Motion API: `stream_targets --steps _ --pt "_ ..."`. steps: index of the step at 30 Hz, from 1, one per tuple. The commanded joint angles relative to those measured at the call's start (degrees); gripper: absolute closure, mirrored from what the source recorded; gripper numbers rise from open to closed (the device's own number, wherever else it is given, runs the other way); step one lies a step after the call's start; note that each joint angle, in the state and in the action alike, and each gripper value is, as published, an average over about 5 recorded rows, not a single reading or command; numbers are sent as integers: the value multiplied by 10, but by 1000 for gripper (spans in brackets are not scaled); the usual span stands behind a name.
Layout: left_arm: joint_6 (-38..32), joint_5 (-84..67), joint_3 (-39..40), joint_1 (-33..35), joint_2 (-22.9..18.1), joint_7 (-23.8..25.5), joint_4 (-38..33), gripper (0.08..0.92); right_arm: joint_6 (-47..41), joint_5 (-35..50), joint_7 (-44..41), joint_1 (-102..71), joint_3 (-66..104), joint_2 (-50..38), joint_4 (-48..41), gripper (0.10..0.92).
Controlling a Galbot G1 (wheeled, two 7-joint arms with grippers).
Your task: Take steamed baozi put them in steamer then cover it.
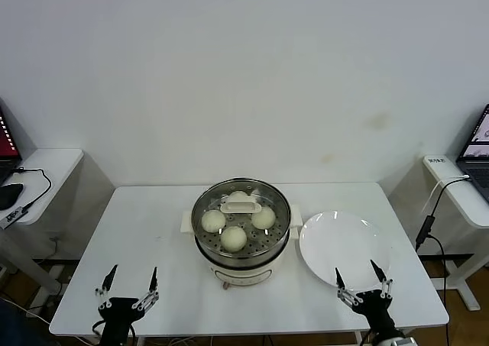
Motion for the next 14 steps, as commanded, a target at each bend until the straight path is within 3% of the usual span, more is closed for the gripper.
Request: stream_targets --steps 1,14 --pt "-53 -104 -29 39 -7 -16 31 177 -5 15 -1 -27 -11 -8 7 203" --pt "-41 -90 -28 26 -3 -24 41 177 -10 10 3 -27 -15 -4 5 203"
